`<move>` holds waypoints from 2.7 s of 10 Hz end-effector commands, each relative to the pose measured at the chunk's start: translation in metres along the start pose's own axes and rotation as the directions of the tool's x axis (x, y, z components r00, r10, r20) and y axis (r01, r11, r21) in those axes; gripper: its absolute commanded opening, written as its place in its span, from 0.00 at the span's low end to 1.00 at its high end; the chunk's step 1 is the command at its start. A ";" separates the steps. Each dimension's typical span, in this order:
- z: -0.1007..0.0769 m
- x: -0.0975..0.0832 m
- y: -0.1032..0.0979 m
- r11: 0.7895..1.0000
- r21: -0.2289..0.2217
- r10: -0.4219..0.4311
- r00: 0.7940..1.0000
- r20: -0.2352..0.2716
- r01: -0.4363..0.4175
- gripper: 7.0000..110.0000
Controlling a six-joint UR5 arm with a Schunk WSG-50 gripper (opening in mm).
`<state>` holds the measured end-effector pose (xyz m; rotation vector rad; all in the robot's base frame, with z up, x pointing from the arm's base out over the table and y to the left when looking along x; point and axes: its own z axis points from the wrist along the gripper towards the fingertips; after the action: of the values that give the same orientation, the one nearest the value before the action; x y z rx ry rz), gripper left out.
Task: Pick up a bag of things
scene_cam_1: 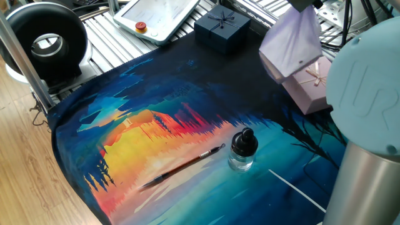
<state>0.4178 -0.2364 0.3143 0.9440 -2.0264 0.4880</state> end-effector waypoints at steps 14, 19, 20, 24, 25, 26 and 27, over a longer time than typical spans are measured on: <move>-0.008 -0.041 0.010 0.999 0.013 -0.046 0.992 0.114 0.044 0.00; -0.006 -0.036 0.005 0.999 0.019 -0.048 0.995 0.088 0.047 0.00; -0.006 -0.034 0.005 0.999 0.021 -0.048 0.996 0.081 0.046 0.00; -0.006 -0.034 0.006 0.999 0.014 -0.049 0.996 0.078 0.048 0.00; -0.006 -0.034 0.006 0.999 0.014 -0.050 0.996 0.079 0.049 0.00; -0.006 -0.035 0.006 0.999 0.012 -0.048 0.995 0.082 0.048 0.00; -0.007 -0.036 0.008 0.999 0.007 -0.049 0.995 0.083 0.049 0.00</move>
<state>0.4291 -0.2148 0.2915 1.0275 -2.0619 0.4526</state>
